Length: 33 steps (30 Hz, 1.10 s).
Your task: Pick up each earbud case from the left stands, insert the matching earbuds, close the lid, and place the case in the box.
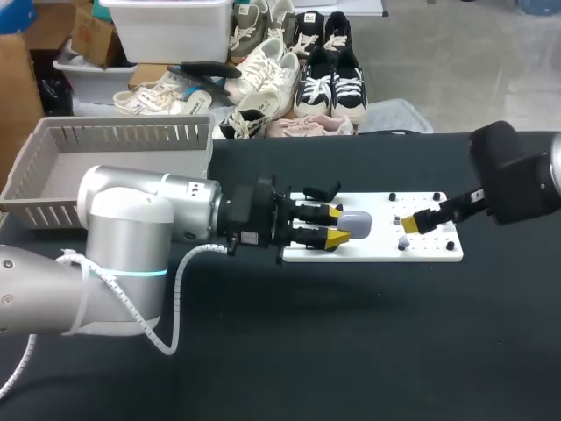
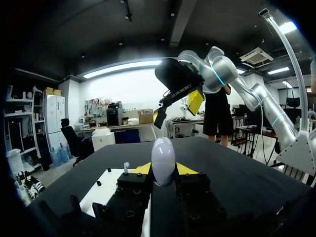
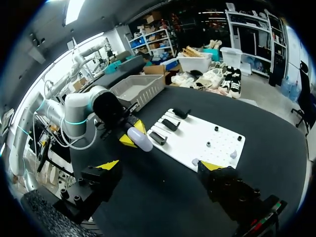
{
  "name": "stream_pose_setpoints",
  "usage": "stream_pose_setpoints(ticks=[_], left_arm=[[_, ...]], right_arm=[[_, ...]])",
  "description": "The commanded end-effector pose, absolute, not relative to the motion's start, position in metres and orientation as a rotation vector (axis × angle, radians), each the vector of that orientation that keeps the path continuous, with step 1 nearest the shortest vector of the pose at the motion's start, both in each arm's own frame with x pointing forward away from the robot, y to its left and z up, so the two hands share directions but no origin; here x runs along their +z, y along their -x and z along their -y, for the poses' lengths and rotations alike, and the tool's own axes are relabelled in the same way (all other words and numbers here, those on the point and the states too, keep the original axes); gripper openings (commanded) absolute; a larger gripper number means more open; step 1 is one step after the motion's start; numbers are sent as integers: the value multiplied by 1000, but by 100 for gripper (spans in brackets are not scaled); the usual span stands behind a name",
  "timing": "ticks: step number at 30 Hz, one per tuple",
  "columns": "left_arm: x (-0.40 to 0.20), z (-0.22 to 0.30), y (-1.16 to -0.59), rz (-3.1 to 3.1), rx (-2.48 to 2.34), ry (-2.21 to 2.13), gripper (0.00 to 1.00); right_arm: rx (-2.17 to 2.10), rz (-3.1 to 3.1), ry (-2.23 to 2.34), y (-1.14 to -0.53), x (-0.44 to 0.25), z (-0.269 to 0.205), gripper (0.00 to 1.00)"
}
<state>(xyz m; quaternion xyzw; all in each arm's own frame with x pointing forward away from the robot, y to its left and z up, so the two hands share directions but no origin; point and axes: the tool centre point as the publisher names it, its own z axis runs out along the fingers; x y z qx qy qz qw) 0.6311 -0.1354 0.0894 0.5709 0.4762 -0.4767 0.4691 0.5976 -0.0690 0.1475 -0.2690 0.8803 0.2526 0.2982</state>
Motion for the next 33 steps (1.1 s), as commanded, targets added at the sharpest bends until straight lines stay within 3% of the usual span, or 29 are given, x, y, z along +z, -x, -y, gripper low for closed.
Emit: stream_pose_setpoints(ticks=[1,33], left_arm=[[89,135,-629,-1168,-1163,-1395,0],[89,135,-629,-1168,-1163,-1395,0]], right_arm=[[677,-2354,723,-596,145,60,100],[683,-2478,740,-619,110,16,100]])
